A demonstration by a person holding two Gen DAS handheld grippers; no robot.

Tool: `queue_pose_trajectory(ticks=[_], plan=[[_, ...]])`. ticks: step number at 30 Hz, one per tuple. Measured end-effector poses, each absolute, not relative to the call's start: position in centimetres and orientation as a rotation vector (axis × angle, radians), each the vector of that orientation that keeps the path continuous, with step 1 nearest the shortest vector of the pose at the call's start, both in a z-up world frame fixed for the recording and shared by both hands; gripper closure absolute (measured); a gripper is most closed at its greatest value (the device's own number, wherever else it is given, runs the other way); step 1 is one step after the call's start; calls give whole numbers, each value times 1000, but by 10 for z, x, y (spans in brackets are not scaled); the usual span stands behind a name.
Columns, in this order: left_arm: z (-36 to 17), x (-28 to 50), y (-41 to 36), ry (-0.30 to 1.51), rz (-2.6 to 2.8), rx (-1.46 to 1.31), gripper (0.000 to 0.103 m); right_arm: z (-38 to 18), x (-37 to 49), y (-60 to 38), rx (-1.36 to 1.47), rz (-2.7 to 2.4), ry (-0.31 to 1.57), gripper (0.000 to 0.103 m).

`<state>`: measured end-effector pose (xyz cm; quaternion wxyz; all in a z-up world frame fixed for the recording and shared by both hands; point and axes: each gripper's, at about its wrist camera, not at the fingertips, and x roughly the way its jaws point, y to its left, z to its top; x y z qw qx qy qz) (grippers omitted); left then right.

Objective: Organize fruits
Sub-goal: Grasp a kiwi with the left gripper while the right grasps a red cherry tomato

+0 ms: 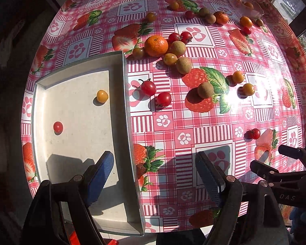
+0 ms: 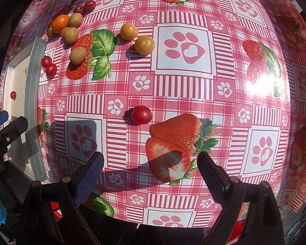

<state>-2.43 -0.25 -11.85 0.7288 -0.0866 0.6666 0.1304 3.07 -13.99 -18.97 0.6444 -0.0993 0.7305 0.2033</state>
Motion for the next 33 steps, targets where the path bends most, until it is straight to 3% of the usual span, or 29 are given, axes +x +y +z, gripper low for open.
queue_pose_trajectory(ticks=[17, 20, 21, 23, 24, 25, 26, 28, 30, 31, 33], plan=[[-150, 48, -36, 1457, 222, -106, 20, -201, 52, -106, -301, 562, 1576, 9], [-159, 58, -36, 1457, 217, -95, 20, -197, 54, -84, -343, 588, 1556, 24], [-162, 61, -36, 1457, 217, -99, 20, -197, 52, -77, -355, 594, 1555, 34], [-167, 65, -35, 1462, 216, -111, 21, -198, 54, -70, -386, 598, 1534, 36], [-169, 67, -35, 1466, 218, -114, 25, -198, 54, -66, -394, 603, 1527, 40], [-172, 68, -34, 1475, 220, -116, 39, -197, 54, -63, -403, 603, 1520, 46], [-176, 69, -33, 1489, 212, -134, 46, -197, 55, -60, -411, 602, 1514, 50], [-177, 71, -28, 1476, 218, -161, 46, -196, 54, -54, -430, 603, 1506, 67], [-176, 71, -27, 1462, 209, -178, 60, -195, 57, -51, -435, 614, 1504, 82], [-175, 73, -26, 1457, 201, -172, 75, -195, 57, -49, -430, 621, 1508, 82], [-173, 73, -27, 1454, 191, -161, 76, -195, 58, -51, -400, 636, 1522, 82]])
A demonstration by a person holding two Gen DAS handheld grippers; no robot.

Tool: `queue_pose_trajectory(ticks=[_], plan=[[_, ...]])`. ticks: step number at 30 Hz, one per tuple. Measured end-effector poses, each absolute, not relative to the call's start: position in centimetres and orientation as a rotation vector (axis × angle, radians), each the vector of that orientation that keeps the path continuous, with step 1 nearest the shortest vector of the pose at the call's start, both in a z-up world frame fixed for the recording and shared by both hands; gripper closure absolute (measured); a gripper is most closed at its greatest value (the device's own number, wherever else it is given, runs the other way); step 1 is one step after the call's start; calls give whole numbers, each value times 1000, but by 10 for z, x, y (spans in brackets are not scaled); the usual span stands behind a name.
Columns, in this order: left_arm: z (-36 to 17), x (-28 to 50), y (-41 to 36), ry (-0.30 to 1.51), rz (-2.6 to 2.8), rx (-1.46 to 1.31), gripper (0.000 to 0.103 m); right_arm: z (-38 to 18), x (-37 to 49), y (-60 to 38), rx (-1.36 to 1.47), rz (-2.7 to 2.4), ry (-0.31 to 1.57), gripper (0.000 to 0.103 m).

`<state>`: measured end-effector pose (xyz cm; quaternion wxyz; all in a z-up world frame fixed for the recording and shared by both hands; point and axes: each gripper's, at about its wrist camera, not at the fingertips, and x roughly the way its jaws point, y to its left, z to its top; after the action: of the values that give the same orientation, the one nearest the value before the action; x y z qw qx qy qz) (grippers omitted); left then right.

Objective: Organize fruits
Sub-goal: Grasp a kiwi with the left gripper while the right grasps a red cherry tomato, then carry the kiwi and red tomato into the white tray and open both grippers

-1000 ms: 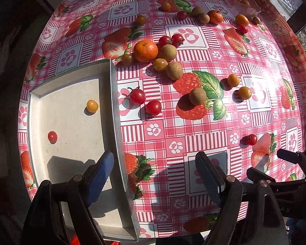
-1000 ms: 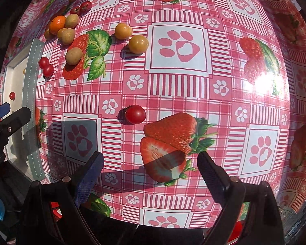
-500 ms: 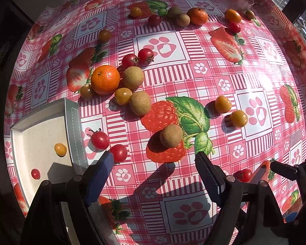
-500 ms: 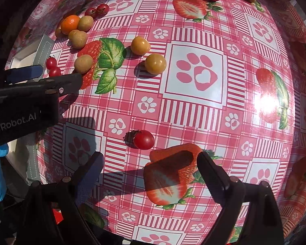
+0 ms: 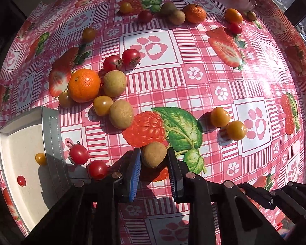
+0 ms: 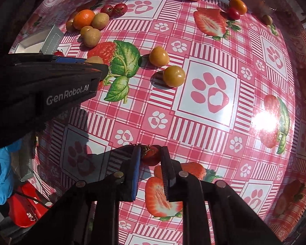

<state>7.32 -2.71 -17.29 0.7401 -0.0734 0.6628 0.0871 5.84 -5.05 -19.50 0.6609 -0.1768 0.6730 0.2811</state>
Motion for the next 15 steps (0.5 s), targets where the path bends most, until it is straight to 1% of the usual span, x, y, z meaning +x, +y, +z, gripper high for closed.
queue_pose_trajectory(ticks=[6, 11, 15], plan=[[-152, 58, -18, 1417, 191, -221, 76, -187, 80, -70, -259, 653, 1556, 82], [-122, 30, -9, 1384, 218, -273, 76, -179, 91, -81, -210, 647, 1565, 82], [-109, 5, 0, 1371, 240, -302, 76, -172, 90, -97, -207, 644, 1568, 82]])
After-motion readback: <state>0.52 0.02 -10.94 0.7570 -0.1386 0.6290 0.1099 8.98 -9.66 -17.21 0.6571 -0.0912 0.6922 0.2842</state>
